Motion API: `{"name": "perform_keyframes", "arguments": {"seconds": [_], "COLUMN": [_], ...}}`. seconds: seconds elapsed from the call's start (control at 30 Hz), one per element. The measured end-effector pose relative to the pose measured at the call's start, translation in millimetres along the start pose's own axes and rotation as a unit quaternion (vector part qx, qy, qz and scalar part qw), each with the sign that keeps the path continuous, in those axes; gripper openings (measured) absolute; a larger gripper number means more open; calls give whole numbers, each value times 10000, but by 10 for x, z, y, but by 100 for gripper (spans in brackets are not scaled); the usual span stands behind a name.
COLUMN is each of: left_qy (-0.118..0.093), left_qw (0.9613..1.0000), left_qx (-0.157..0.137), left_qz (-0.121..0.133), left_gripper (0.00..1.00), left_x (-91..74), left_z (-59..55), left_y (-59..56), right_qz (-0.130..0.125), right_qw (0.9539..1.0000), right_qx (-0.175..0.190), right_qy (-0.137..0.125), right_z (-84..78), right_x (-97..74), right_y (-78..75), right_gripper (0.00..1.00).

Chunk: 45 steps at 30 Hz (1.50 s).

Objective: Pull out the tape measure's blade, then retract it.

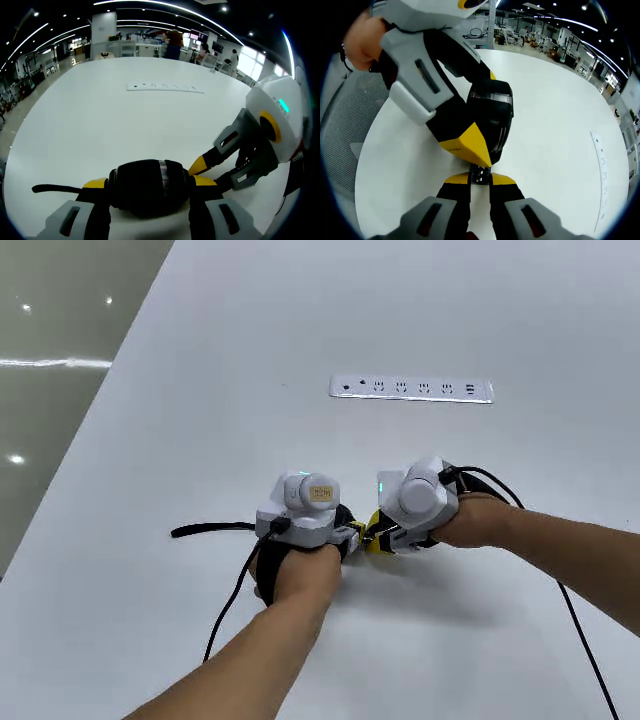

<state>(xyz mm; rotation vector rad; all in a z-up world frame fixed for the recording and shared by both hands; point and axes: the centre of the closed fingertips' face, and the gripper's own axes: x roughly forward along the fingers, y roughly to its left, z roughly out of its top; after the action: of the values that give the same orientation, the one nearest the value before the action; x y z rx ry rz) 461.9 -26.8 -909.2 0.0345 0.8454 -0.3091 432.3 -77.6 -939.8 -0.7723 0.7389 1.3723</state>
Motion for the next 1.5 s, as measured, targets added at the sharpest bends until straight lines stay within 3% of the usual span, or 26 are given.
{"name": "perform_keyframes", "arguments": {"seconds": [0.53,1.5], "left_qy": [-65,-104], "left_qw": [10000,9999], "left_qx": [41,46], "left_qz": [8,16], "left_gripper": [60,61], "left_x": [3,-5], "left_z": [15,12], "left_y": [3,0], "right_qz": [-48,-100], "right_qw": [9999,9995], "right_qx": [-32,-309], "right_qy": [-89,-27], "right_z": [64,83], "right_x": [28,30], "right_y": [-21,-13], "right_gripper": [13,14]}}
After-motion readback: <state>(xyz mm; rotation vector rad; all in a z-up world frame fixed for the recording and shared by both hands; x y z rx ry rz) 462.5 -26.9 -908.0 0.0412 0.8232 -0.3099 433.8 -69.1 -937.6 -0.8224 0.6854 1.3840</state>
